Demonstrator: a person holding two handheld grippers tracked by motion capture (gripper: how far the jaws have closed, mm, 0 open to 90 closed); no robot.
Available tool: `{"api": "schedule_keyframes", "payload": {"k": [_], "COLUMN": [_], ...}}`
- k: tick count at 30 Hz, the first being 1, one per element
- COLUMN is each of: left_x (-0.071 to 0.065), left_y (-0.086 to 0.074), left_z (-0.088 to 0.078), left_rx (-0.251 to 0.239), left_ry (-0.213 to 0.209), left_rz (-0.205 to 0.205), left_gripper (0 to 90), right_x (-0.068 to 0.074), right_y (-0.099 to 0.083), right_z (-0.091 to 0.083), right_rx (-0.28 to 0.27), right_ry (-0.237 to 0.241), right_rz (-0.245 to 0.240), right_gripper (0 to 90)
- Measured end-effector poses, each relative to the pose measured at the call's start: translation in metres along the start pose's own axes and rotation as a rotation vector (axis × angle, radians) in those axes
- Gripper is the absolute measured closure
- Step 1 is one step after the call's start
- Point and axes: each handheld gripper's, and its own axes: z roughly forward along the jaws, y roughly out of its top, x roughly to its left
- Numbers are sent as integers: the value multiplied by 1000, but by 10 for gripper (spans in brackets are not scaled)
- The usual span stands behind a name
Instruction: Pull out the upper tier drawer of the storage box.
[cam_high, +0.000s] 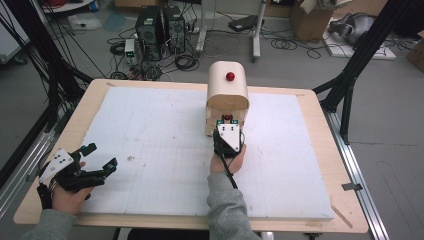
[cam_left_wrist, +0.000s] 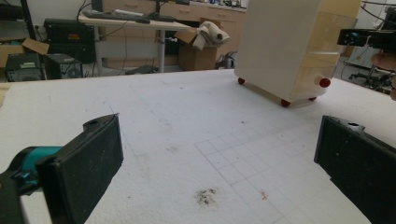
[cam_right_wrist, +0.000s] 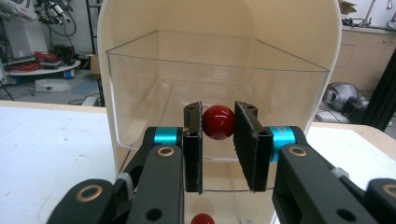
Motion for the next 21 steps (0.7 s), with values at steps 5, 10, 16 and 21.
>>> {"api": "schedule_keyframes", "payload": {"k": [5, 10, 16, 21], "left_x": [0, 0, 0, -1], "left_y": [0, 0, 0, 0], "left_z": [0, 0, 0, 0], "left_rx": [0, 5, 1, 0], "left_ry": [0, -2, -5, -6], "left_rz": [0, 0, -3, -3], "left_gripper": [17, 17, 17, 17], "right_x": [0, 1, 4, 3], "right_y": [0, 0, -1, -4], "right_z": [0, -3, -11, -21], "right_rx": [0, 6, 1, -13], "right_ry": [-1, -5, -14, -8], "right_rz": [1, 4, 6, 14], "right_gripper": [734, 734, 734, 735]}}
